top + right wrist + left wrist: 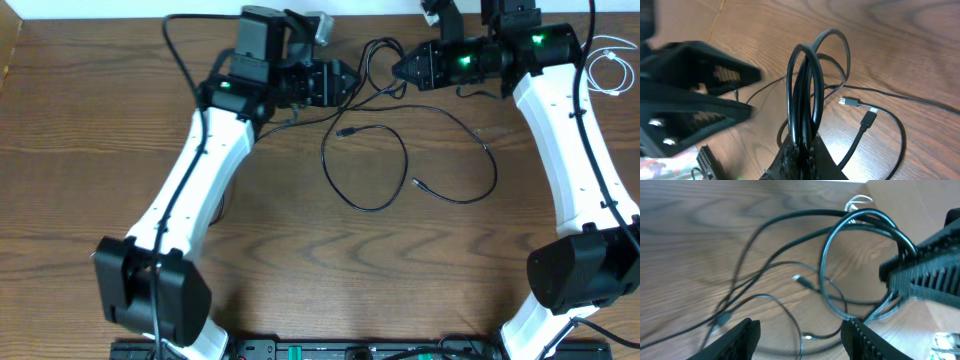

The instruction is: Untangle cables

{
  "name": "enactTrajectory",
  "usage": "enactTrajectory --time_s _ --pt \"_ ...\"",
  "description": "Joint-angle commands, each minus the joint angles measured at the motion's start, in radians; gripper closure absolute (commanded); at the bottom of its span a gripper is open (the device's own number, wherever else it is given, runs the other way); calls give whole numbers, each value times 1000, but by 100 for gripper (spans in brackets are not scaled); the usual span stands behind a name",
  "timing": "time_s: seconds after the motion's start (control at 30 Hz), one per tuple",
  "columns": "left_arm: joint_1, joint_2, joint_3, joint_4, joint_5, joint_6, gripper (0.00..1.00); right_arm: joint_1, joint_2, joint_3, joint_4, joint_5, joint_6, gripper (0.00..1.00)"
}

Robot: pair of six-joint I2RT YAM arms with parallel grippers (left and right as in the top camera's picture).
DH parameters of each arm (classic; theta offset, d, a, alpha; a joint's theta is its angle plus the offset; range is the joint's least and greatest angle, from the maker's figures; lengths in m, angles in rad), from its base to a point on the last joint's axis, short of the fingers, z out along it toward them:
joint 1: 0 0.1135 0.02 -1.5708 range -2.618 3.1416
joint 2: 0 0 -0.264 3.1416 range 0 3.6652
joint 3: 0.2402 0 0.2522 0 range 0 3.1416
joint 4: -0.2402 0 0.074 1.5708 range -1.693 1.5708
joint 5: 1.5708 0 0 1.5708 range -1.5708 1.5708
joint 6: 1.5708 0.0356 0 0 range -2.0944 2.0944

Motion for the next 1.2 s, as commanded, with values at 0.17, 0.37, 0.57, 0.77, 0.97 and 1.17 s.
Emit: enactTrajectory --time_s 0.17,0.37,0.57,0.77,0.97,1.17 --pt "-41 50 -2 93 26 -84 43 31 0 5 -5 -37 -24 99" --pt "-61 50 -2 126 -73 -106 60 35 0 5 -14 -37 -24 99" --pt "-78 50 -2 93 -220 -107 92 33 0 5 -16 -30 -24 99" --pt "-70 47 -2 69 -300 -117 92 32 0 5 -45 151 17 99" --pt "-58 -8 -2 46 -310 -117 93 34 2 3 -97 454 108 97" --pt "-58 -109 -2 13 -352 -117 93 34 10 0 -110 613 125 87"
